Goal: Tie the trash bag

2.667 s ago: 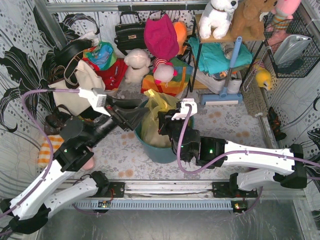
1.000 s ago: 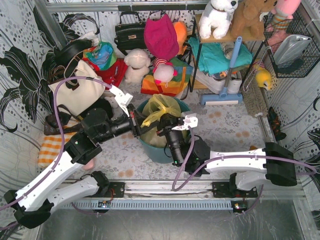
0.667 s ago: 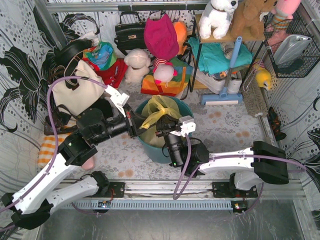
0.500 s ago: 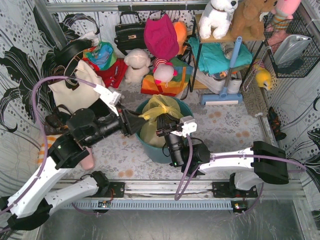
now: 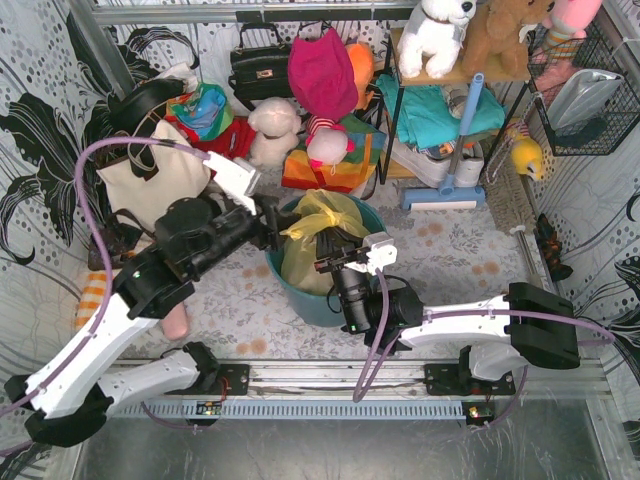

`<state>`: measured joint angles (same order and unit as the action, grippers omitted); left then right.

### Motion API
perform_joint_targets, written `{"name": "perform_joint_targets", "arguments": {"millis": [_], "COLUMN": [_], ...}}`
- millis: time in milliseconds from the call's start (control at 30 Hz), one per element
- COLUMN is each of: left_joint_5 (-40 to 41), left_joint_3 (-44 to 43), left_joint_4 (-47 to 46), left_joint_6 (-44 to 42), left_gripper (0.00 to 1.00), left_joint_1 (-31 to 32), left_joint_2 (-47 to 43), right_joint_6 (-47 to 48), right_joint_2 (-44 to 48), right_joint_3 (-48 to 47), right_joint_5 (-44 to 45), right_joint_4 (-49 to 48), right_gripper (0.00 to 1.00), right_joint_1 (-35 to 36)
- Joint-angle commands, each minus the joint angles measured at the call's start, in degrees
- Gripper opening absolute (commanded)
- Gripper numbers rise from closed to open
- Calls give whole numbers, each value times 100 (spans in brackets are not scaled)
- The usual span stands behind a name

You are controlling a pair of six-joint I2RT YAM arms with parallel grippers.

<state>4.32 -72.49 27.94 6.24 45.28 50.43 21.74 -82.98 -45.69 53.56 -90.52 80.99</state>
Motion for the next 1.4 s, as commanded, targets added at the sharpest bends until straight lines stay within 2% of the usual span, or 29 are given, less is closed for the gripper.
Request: {"name": "perform_joint_targets", "arguments": {"millis": [0, 167, 200, 267, 333, 400, 433, 800, 1067, 1367], "left_joint_5": [7, -190, -269, -437, -563, -634, -685, -1433, -1796, -2294], "left_joint_3": [99, 166, 179, 219, 266, 361, 399, 789, 913, 1223], "left_joint_4": [-566, -784, -816, -865, -878, -872, -850, -455, -143, -368], "left_joint_6": [-561, -626, -640, -629, -606, -519, -471, -97, -11, 79], "left_gripper": [65, 59, 53, 32, 15, 3, 0, 0, 0, 0], "left_joint_1": [7, 6, 5, 4, 7, 5, 2, 6, 5, 3], "left_joint_2": [227, 448, 479, 518, 493, 423, 385, -260, -304, -362], "right_joint_6": [22, 28, 33, 69, 119, 212, 266, 745, 1330, 1840], "right_joint_2": [174, 160, 145, 118, 78, 2, -41, -437, -551, -635], "right_joint_3": [36, 36, 29, 18, 6, -24, -38, -359, -729, -976], "right_joint_5": [-21, -30, -25, -34, -48, -85, -95, -283, -643, -937], "right_joint_4": [-559, -558, -568, -600, -643, -664, -690, -633, -598, -581], "right_gripper": [0, 0, 0, 0, 0, 0, 0, 0, 0, 0], "right_joint_1": [39, 40, 40, 40, 40, 40, 40, 40, 42, -23]}}
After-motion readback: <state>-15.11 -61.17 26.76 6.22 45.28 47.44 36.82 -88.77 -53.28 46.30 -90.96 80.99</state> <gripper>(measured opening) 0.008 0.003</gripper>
